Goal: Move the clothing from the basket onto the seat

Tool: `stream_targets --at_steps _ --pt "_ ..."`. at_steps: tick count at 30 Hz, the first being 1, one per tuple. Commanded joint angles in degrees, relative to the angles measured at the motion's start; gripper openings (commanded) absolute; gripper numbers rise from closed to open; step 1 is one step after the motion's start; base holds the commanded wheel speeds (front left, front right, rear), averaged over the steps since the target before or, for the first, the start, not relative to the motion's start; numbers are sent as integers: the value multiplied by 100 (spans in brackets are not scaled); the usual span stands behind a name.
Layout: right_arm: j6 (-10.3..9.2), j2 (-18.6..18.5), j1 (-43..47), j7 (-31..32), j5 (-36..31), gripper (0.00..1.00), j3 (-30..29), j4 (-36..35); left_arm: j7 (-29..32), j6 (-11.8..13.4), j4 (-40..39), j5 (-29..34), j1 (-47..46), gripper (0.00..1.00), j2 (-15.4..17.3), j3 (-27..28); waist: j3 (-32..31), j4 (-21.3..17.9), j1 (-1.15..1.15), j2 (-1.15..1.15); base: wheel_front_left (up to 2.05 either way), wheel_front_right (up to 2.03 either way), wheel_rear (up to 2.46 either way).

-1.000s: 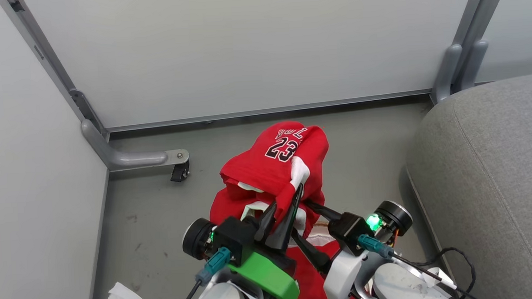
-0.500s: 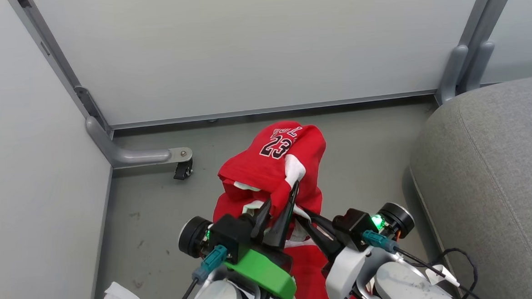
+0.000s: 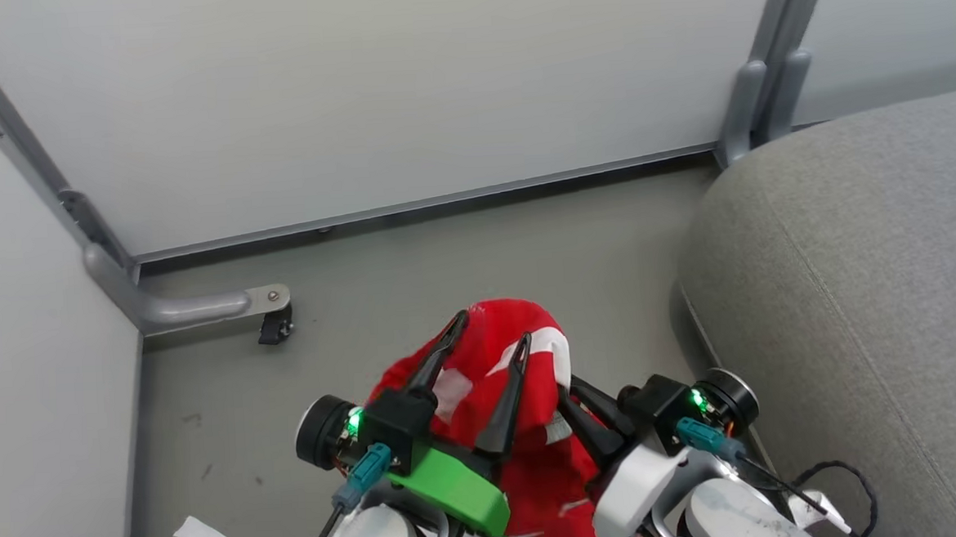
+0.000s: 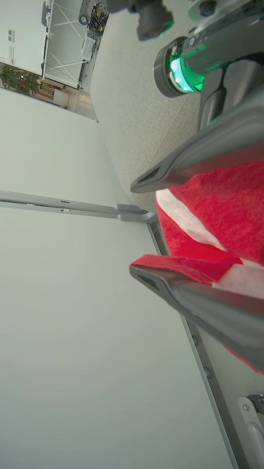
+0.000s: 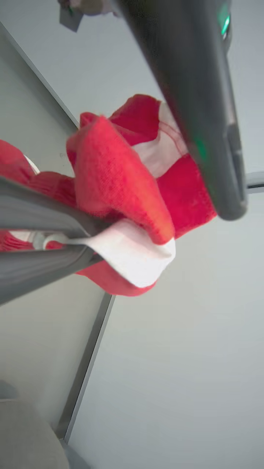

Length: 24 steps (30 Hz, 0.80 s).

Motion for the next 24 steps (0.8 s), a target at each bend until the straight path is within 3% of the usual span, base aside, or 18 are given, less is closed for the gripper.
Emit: stream_targets --at_steps 1,16,24 --pt "-8 -22 108 -28 4 0 -61 -43 2 2 22 75 51 100 14 62 32 -447 0 0 0 0 0" --pt "-7 -17 514 -28 -80 0 -647 -454 3 -99 100 338 312 100 17 580 282 -2367 0 0 0 0 0" --pt "-7 -10 764 -28 -95 0 -1444 -812 3 -222 275 424 -12 100 23 424 624 -2634 0 0 0 0 0"
